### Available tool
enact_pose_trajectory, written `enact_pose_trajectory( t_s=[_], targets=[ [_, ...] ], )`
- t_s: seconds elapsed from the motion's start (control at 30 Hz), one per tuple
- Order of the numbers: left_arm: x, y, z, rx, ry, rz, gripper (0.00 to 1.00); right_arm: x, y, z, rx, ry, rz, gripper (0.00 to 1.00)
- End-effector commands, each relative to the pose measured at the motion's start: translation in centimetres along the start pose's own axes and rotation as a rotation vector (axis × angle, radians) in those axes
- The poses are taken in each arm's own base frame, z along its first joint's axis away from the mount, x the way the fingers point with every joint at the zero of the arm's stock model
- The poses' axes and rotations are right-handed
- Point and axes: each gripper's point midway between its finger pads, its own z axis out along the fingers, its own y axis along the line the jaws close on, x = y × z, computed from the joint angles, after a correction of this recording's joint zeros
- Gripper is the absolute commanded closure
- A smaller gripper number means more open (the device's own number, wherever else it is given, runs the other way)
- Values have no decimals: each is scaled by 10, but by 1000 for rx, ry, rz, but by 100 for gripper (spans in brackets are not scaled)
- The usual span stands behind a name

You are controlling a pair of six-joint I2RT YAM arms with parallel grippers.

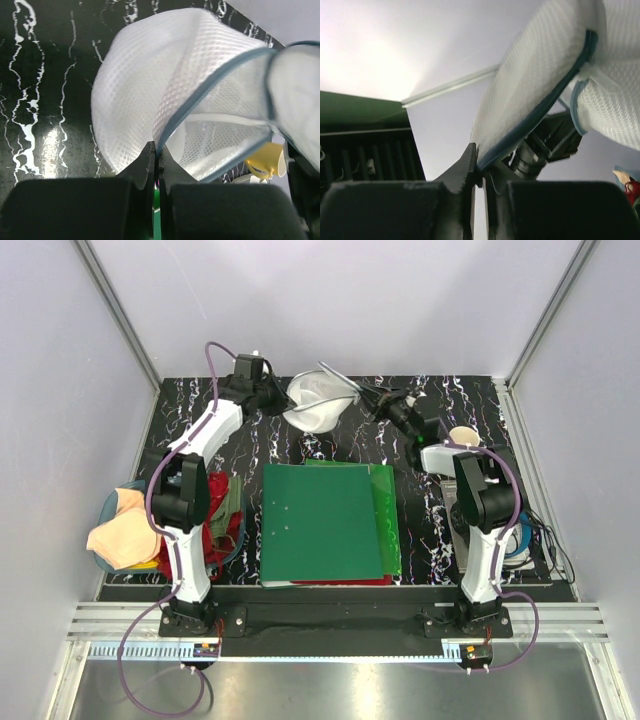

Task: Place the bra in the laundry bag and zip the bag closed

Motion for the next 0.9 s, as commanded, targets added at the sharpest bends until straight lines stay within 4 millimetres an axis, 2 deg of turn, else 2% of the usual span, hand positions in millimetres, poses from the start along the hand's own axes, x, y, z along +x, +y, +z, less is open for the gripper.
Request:
enact_pose_trajectory(
  t_s=[0.0, 0.03, 0.07, 0.1, 0.17, 0.2, 0.23, 0.27, 0.3, 0.33, 0.37, 0.4, 0.47, 0.5, 0.53, 0.57, 0.6, 0.63, 0.67, 0.7, 0.73, 0.77, 0.8, 0.83, 0.87],
  targets=[
    [9, 7, -8, -52, 12, 60, 100, -71, 60, -30, -198, -141, 239, 75],
    [11, 6, -7, -52, 14, 62, 100, -93, 72, -40, -228, -184, 221, 68],
    [13, 6, -7, -52, 19, 63, 100, -98, 82, -41, -239, -179, 190, 58],
    [14, 3, -6, -47, 22, 65, 100, -101, 83, -40, -217, -174, 159, 47],
    [18, 3, -4, -49, 41, 59, 100, -91, 84, -36, -144, -114, 116, 44],
    [19, 1, -5, -48, 44, 62, 100, -79, 86, -36, -109, -93, 46, 40],
    [19, 1, -5, -54, 45, 65, 100, -69, 78, -37, -45, -57, 19, 39],
    [18, 1, -7, -56, 43, 67, 100, -69, 60, -38, 53, -82, 28, 38],
    [18, 1, -8, -60, 43, 71, 100, -57, 62, -42, 86, -67, -88, 38],
    [17, 1, -9, -63, 42, 80, 100, -50, 57, -46, 137, -45, -129, 33],
    [16, 1, -11, -66, 41, 85, 100, -50, 43, -50, 233, -58, -129, 32],
    [17, 2, -12, -70, 45, 87, 100, -43, 43, -55, 259, -39, -238, 31],
    [22, 4, -13, -71, 59, 93, 100, -35, 32, -63, 381, 5, -274, 28],
    [24, 4, -15, -66, 67, 92, 100, -29, 21, -66, 428, 62, -381, 27],
    [30, 6, -15, -64, 88, 88, 96, -17, 28, -66, 450, 127, -431, 23],
    [35, 8, -15, -68, 103, 87, 92, -17, 0, -81, 592, 143, -378, 23],
    [38, 9, -19, -78, 112, 87, 86, -10, -11, -88, 638, 206, -498, 21],
    [40, 10, -22, -84, 112, 89, 75, -8, -13, -91, 682, 198, -558, 21],
    [45, 14, -24, -97, 121, 90, 68, -2, -23, -106, 761, 204, -570, 18],
    [43, 12, -33, -101, 114, 93, 60, -2, -28, -113, 787, 217, -649, 17],
    [41, 11, -39, -109, 102, 99, 46, 2, -39, -118, 830, 218, -686, 16],
    [43, 15, -45, -128, 101, 101, 36, 8, -40, -126, 854, 225, -702, 11],
    [42, 17, -54, -146, 97, 104, 28, 9, -45, -131, 874, 239, -744, 10],
    [36, 12, -70, -150, 63, 115, 17, 13, -53, -135, 906, 250, -771, 1],
    [33, 11, -79, -155, 47, 115, 11, 17, -59, -143, 946, 264, -777, 0]
  ],
)
